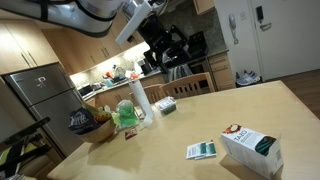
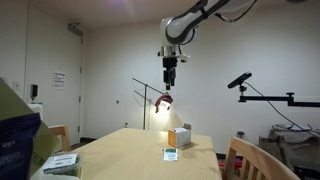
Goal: Pick the object on the table and put it in the box
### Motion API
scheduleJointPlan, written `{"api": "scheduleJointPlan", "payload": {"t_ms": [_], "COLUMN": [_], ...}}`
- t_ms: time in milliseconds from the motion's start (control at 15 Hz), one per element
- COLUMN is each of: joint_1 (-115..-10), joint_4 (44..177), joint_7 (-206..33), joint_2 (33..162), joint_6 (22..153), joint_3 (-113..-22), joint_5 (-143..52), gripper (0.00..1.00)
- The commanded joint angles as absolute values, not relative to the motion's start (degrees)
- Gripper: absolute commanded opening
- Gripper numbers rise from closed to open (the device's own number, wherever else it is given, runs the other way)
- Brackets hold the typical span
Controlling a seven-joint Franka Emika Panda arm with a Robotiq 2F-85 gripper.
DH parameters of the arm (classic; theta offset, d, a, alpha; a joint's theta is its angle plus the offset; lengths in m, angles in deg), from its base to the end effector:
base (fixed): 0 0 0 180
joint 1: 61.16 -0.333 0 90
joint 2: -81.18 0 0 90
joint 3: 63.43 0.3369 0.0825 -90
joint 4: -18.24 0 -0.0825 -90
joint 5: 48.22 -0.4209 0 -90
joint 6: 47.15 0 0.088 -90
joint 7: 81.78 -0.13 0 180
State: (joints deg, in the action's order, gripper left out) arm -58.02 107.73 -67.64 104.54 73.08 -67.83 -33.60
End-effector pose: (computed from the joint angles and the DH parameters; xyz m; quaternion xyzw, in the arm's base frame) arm 0.7264 -0.1065 0.4078 0.9826 0.1176 0.0386 0.1384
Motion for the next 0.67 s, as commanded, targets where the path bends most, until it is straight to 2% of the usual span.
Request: {"api": "scheduleJointPlan", "payload": {"t_ms": [0,600], "joint_1": [-57.69,-58.55], "joint_4": [107.57,97.35], "joint_7": [-67.7,-59.47], "joint_2": [104.57,115.32], "joint_6": [72.87,67.53], "joint_3": [-67.42,-64.72], "joint_5": [-33.46,-32.81], "gripper": [1.0,1.0]}}
